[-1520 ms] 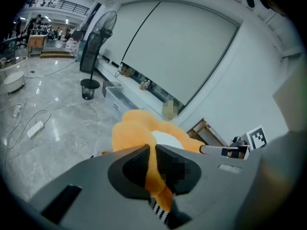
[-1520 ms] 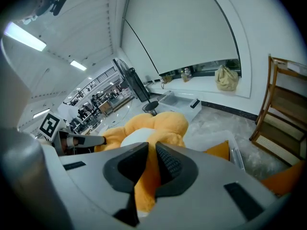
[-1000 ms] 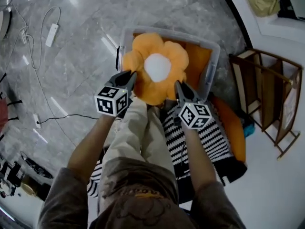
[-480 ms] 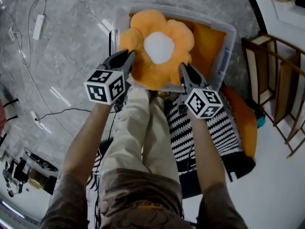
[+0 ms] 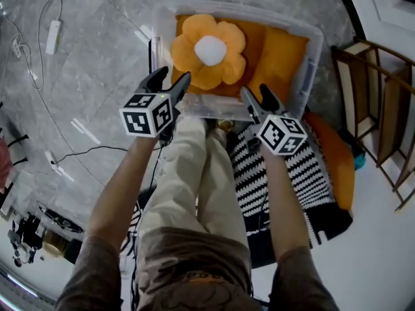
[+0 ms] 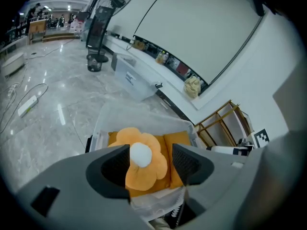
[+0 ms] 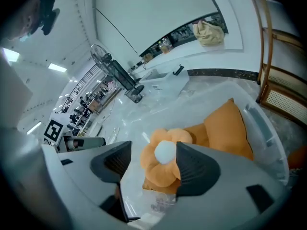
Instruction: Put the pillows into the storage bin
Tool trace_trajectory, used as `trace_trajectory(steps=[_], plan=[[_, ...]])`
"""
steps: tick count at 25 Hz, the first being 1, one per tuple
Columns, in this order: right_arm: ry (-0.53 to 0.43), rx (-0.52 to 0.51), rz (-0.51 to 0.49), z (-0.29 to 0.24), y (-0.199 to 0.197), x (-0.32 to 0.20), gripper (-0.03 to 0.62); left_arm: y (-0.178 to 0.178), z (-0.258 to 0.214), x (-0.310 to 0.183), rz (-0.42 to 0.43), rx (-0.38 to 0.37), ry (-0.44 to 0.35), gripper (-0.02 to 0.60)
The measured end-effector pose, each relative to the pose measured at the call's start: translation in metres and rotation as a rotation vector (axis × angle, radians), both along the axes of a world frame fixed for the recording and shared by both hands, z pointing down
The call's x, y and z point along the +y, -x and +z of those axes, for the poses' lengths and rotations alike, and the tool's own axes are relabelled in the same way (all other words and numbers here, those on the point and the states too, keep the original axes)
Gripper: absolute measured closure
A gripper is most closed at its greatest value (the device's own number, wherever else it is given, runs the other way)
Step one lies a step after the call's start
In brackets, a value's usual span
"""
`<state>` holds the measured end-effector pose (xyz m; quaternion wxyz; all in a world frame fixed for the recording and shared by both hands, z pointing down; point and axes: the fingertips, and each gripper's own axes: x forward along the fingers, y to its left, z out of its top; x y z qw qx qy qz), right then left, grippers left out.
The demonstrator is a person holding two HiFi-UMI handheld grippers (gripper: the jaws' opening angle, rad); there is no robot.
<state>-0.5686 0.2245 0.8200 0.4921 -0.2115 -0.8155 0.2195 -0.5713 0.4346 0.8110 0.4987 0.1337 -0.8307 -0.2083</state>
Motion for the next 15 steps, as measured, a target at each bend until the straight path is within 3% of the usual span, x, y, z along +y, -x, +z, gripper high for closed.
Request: trace_trajectory(steps=[6, 11, 15], plan=[[0.042, -0.039, -0.036, -0.056, -0.003, 0.004, 0.332, 0.001, -0.060, -0.019, 0.028, -0.037, -0.032, 0.321], [0.087, -0.088, -0.091, -0.165, 0.005, 0.002, 0.339, 0.015, -0.171, -0.038, 0.053, -0.106, -0.078, 0.316], [0.121, -0.161, -0.089, -0.271, 0.014, -0.010, 0.361, 0.021, -0.286, -0.063, 0.120, -0.194, -0.137, 0.311]])
